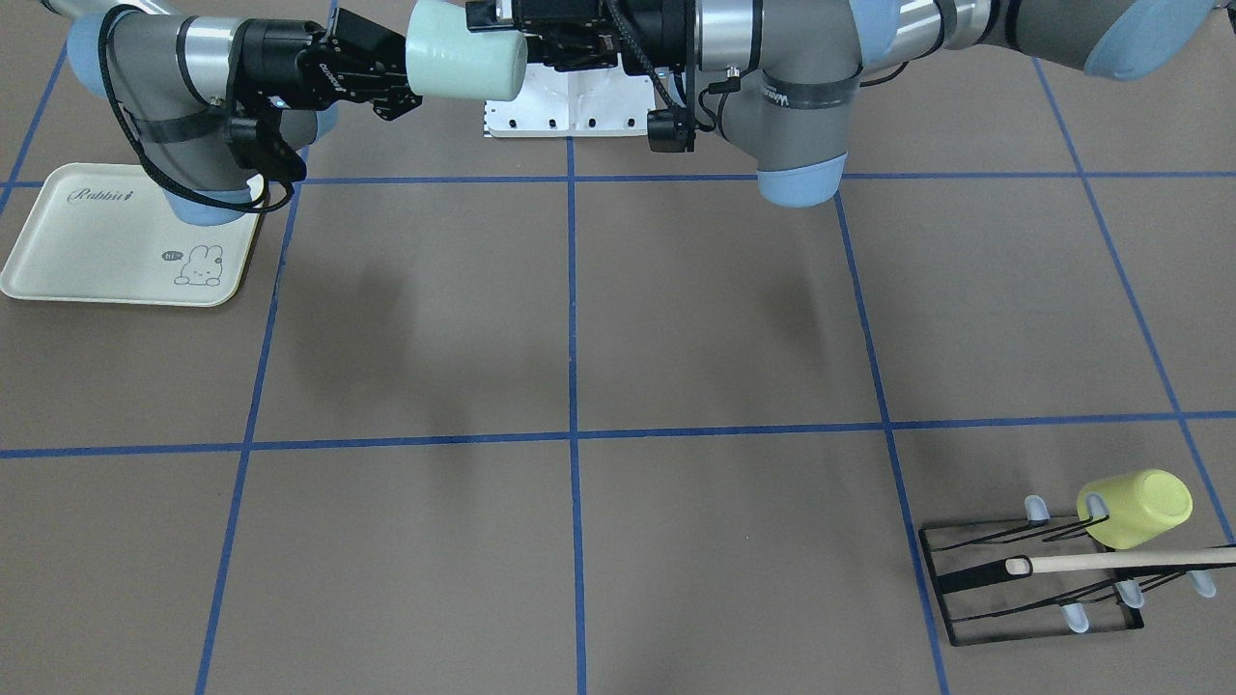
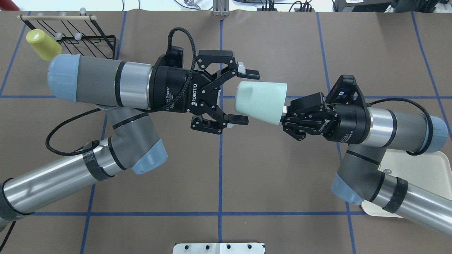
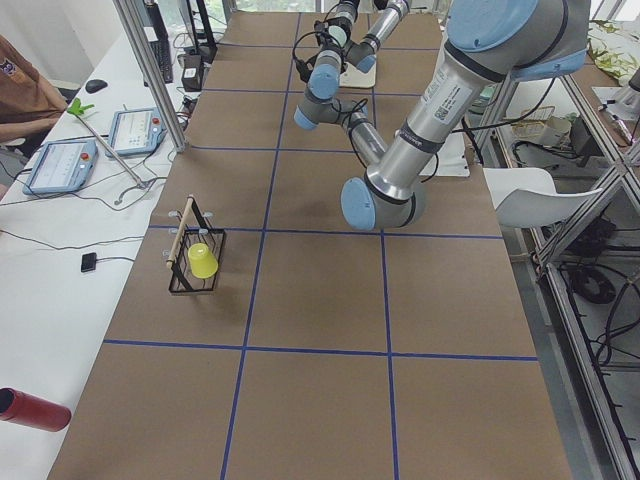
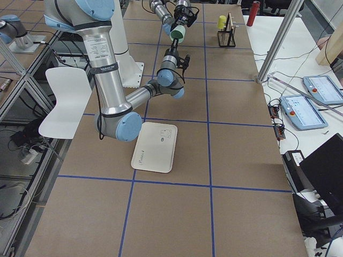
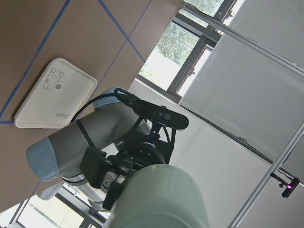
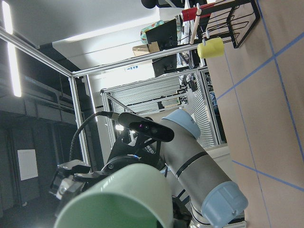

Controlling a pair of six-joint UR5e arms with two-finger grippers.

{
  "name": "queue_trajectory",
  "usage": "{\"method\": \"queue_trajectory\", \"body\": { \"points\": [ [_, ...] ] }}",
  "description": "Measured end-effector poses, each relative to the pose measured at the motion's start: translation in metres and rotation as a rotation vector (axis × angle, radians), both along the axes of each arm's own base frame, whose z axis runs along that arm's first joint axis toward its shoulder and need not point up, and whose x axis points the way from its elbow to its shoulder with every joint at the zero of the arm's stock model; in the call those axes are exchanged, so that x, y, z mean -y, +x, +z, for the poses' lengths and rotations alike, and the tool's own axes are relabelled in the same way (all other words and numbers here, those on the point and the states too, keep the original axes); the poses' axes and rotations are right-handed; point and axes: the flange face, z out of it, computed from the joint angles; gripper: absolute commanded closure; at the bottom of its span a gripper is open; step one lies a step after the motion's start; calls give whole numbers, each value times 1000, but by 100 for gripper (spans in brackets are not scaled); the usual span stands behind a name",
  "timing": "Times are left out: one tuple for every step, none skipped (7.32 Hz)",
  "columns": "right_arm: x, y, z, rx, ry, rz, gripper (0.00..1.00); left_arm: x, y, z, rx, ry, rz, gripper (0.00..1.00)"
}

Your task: Left arm grabs green cup and hands to right arm on tray

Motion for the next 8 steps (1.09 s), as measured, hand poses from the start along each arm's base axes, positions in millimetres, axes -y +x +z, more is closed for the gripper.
{"method": "queue_trajectory", "body": {
  "points": [
    [-1, 2, 3, 4, 2, 0, 100, 0, -5, 2, -2, 4, -5, 0],
    [-4, 9, 16, 6, 0, -1, 100, 1, -11, 8, 5, 1, -13, 0],
    [-9, 16, 36, -10, -12, 0, 100, 8, -18, 15, 23, -9, -30, 0],
    [-13, 24, 60, -50, -35, 1, 100, 19, -22, 18, 62, -20, -62, 0],
    [-15, 33, 84, -116, -70, 7, 100, 30, -24, 19, 111, -20, -102, 0],
    [-9, 44, 104, -215, -97, 15, 100, 38, -26, 19, 150, -23, -129, 0],
    [4, 60, 117, -336, -96, 14, 100, 46, -28, 19, 177, -33, -147, 0],
    [22, 83, 130, -471, -79, 9, 100, 51, -28, 20, 200, -40, -160, 0]
  ]
}}
